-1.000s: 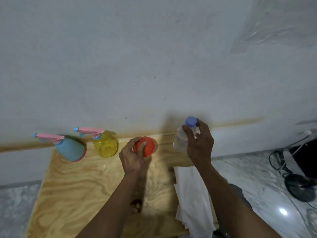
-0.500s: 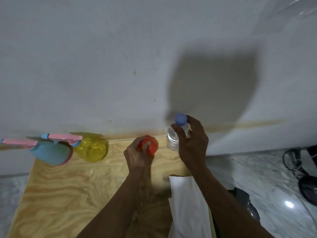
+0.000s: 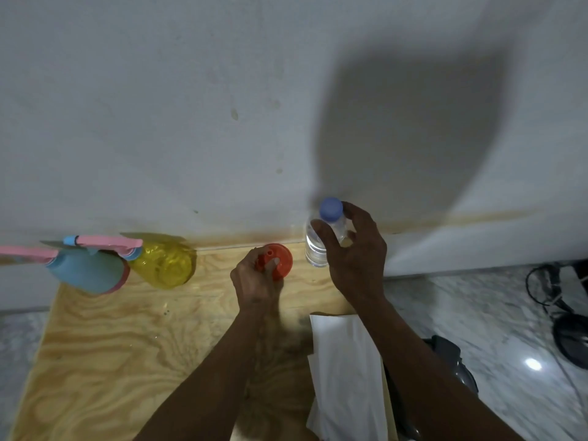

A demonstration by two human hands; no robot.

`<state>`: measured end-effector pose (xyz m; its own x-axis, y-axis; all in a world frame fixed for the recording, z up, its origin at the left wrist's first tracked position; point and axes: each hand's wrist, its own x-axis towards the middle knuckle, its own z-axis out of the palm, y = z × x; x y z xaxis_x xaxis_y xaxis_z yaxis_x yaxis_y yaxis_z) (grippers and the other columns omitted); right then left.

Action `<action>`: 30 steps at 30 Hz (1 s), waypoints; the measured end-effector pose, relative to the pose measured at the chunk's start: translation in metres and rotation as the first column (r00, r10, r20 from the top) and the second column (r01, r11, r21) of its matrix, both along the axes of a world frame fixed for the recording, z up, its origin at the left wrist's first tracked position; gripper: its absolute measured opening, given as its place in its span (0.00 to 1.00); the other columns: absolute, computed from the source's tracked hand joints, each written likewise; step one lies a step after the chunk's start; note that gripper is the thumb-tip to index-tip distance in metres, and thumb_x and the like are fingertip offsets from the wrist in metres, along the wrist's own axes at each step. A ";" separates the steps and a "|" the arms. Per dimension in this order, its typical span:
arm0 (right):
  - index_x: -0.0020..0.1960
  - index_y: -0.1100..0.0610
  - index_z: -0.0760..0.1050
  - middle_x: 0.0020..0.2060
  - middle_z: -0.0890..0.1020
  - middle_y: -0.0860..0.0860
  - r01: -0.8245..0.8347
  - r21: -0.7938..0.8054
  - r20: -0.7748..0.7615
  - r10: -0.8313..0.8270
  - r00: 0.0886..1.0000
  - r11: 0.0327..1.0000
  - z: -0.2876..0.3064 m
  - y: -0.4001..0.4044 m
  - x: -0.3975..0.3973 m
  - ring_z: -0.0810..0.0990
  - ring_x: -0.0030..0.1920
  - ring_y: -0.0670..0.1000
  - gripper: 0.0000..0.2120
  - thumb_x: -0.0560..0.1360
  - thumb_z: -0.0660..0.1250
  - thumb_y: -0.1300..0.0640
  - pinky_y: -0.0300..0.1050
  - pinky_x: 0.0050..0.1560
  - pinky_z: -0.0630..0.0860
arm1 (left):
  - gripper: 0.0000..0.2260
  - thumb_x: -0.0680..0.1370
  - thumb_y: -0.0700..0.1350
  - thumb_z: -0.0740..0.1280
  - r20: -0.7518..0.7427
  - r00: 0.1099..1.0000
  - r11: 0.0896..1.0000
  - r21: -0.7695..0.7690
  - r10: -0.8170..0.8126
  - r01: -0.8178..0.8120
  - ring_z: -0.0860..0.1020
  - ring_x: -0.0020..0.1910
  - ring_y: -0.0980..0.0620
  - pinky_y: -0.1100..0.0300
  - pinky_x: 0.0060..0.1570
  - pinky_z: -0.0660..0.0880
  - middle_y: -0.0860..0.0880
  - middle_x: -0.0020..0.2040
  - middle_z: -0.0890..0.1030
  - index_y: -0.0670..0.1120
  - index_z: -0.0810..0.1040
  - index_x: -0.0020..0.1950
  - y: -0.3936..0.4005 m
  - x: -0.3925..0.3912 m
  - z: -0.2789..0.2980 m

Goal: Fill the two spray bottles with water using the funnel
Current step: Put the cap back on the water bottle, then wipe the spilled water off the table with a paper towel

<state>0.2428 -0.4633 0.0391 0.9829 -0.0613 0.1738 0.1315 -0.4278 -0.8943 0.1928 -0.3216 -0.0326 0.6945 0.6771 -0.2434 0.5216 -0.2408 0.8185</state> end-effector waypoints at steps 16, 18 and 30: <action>0.58 0.50 0.77 0.54 0.80 0.46 0.053 -0.113 -0.264 -0.081 0.961 0.992 -0.035 -0.053 -0.132 0.78 0.53 0.48 0.15 0.73 0.75 0.50 0.55 0.55 0.78 | 0.13 0.79 0.47 0.68 0.046 0.972 0.946 0.242 -0.231 0.214 0.77 0.55 0.58 0.67 0.52 0.69 0.54 0.56 0.81 0.51 0.78 0.64 -0.003 -0.133 0.008; 0.58 0.51 0.78 0.54 0.79 0.46 0.052 -0.175 -0.310 -0.105 0.945 0.983 -0.051 -0.060 -0.167 0.77 0.55 0.50 0.14 0.74 0.74 0.51 0.54 0.59 0.75 | 0.14 0.79 0.49 0.65 0.056 0.947 0.920 0.260 -0.316 0.292 0.76 0.55 0.59 0.69 0.53 0.70 0.53 0.56 0.81 0.49 0.78 0.64 -0.006 -0.170 -0.003; 0.58 0.55 0.82 0.57 0.79 0.51 -0.002 -0.490 -0.371 -0.206 0.906 0.872 -0.112 -0.065 -0.232 0.74 0.59 0.56 0.17 0.74 0.71 0.46 0.53 0.59 0.73 | 0.25 0.77 0.63 0.58 -0.408 0.784 0.655 0.435 -0.469 0.618 0.65 0.73 0.38 0.36 0.63 0.68 0.42 0.72 0.71 0.50 0.76 0.68 -0.024 -0.262 -0.061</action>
<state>0.0107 -0.5281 -0.0732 0.9639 -0.1790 -0.1970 -0.2595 -0.7974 -0.5449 -0.0694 -0.3456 -0.0939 0.9472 0.2623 -0.1842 0.3117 -0.8874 0.3395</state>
